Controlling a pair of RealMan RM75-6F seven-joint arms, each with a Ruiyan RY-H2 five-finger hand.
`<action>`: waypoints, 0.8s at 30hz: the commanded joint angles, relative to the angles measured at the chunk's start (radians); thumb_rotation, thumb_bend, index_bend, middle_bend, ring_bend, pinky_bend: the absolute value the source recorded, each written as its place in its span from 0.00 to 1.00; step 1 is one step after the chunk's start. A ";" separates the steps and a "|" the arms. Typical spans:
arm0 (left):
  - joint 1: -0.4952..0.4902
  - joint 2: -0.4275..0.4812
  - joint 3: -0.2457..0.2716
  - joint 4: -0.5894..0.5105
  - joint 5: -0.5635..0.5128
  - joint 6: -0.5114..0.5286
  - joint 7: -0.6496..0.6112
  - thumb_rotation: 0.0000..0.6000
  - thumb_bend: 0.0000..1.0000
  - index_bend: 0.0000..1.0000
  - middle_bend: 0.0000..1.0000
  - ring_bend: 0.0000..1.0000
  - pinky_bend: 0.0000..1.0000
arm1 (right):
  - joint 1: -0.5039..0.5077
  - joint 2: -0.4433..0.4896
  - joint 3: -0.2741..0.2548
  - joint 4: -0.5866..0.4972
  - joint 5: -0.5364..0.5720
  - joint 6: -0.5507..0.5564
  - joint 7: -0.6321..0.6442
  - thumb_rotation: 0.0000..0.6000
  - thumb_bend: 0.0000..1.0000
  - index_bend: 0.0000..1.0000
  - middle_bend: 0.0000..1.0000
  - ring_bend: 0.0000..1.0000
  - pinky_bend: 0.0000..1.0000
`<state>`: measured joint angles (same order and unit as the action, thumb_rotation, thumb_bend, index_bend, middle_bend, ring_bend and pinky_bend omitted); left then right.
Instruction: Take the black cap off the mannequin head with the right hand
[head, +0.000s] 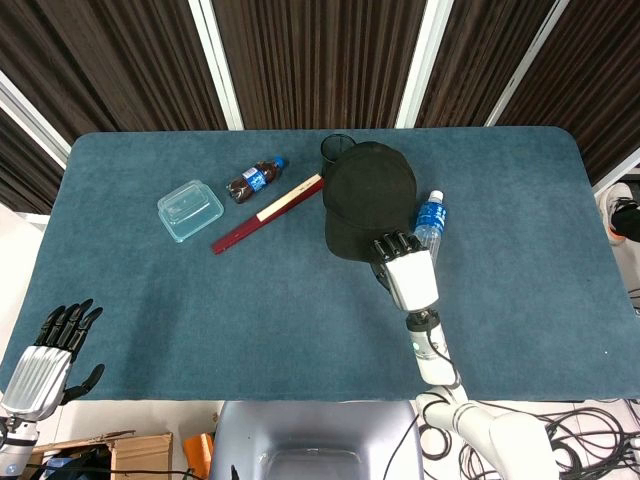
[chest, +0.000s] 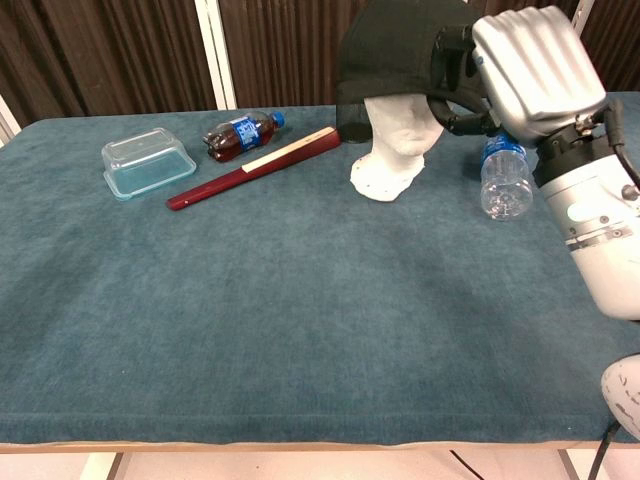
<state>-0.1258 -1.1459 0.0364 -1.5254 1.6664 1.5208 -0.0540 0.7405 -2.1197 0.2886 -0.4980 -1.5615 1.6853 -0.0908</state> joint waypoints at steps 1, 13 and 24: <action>0.000 0.000 0.001 0.001 0.002 0.000 -0.002 1.00 0.36 0.00 0.00 0.02 0.05 | 0.012 0.002 0.001 0.017 -0.002 0.025 0.010 1.00 0.38 0.98 0.66 0.55 0.83; 0.000 -0.002 0.000 0.011 0.006 0.007 -0.020 1.00 0.36 0.00 0.01 0.03 0.05 | 0.136 0.047 0.021 0.111 -0.016 0.102 -0.035 1.00 0.38 1.00 0.71 0.60 0.89; 0.002 0.000 -0.001 0.012 0.005 0.010 -0.028 1.00 0.36 0.00 0.01 0.03 0.05 | 0.222 0.156 -0.001 0.110 -0.039 0.120 -0.181 1.00 0.38 1.00 0.72 0.61 0.89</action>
<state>-0.1240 -1.1461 0.0351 -1.5132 1.6714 1.5309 -0.0823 0.9517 -1.9792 0.2935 -0.3818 -1.5957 1.8021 -0.2537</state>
